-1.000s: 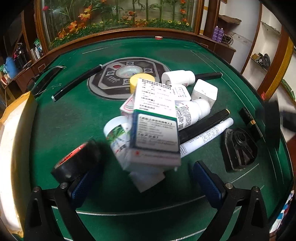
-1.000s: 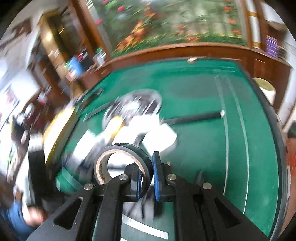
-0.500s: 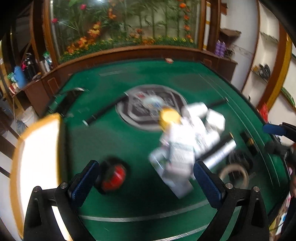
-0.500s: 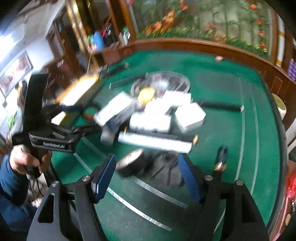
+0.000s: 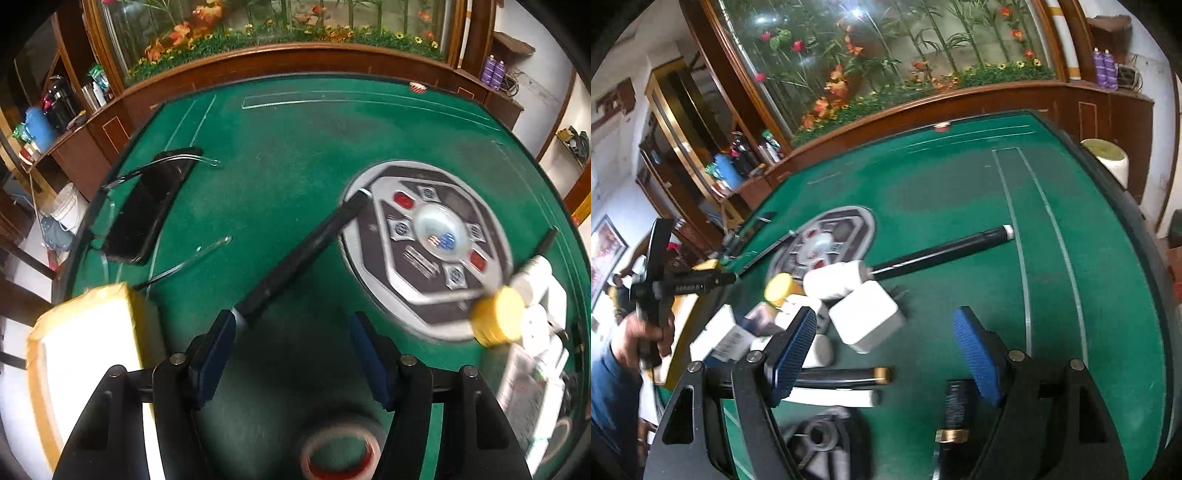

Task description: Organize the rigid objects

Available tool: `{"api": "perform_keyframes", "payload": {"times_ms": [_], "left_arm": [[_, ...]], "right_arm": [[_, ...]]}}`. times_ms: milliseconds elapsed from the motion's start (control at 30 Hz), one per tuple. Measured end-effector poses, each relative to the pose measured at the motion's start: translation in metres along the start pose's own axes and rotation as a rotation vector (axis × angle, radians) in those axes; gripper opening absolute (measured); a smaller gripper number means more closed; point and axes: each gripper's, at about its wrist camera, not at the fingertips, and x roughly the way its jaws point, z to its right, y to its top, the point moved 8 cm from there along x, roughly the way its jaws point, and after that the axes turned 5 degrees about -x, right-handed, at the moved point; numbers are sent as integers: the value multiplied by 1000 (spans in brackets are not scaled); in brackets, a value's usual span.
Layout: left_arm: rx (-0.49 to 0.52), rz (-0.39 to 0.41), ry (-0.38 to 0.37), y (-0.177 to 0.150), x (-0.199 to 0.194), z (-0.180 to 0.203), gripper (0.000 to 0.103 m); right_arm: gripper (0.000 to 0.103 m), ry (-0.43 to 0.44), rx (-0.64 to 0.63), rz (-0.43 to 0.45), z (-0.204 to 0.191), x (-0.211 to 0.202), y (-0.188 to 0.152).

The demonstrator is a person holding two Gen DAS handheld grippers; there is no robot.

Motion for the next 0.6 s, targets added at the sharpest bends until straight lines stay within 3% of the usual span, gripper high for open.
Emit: {"api": "perform_keyframes", "payload": {"times_ms": [267, 367, 400, 433, 500, 600], "left_arm": [[-20, -59, -1, 31, 37, 10, 68], [-4, -48, 19, 38, 40, 16, 68], [-12, -51, 14, 38, 40, 18, 57], [-24, -51, -9, 37, 38, 20, 36], [-29, -49, -16, 34, 35, 22, 17], [-21, -35, -19, 19, 25, 27, 15]], "right_arm": [[76, 20, -8, -19, -7, -2, -9], [76, 18, 4, -21, -5, -1, -10], [76, 16, 9, -20, -4, -1, -10], [76, 17, 11, -22, -4, -1, -10], [76, 16, 15, -22, -3, -1, -11], [76, 19, 14, -16, -5, -2, -11]]}}
